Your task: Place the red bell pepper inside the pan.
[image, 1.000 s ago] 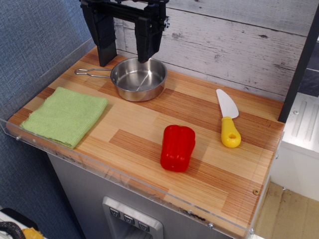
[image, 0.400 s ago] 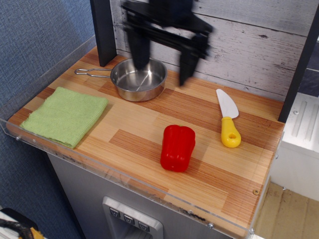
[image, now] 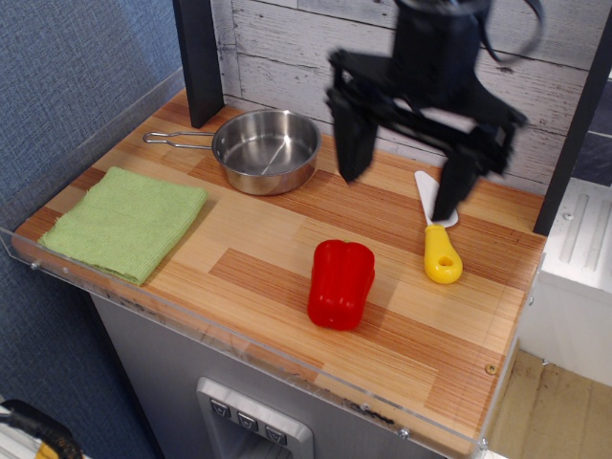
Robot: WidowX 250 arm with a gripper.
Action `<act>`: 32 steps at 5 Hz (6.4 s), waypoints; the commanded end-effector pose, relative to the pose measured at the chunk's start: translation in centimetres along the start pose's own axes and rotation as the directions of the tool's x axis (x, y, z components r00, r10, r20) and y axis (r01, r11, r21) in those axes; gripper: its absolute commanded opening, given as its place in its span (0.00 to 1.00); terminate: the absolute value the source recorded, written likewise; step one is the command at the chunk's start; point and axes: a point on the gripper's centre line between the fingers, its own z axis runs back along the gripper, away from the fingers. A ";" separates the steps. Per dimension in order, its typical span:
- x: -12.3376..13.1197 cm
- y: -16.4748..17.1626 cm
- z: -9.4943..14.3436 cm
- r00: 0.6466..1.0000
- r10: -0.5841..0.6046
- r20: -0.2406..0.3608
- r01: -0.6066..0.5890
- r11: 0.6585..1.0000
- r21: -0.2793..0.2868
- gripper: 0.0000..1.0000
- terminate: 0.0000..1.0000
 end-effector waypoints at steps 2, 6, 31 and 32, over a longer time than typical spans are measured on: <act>-1.2 1.7 -2.4 0.995 0.031 0.095 -0.035 0.999 0.041 1.00 0.00; -2.9 4.5 -7.4 0.995 0.090 0.035 -0.091 0.996 0.005 1.00 0.00; 5.5 11.3 3.4 0.965 0.072 0.252 -0.055 0.996 -0.071 1.00 0.00; 4.9 7.6 5.0 0.966 -0.043 0.254 0.065 0.995 -0.081 1.00 0.00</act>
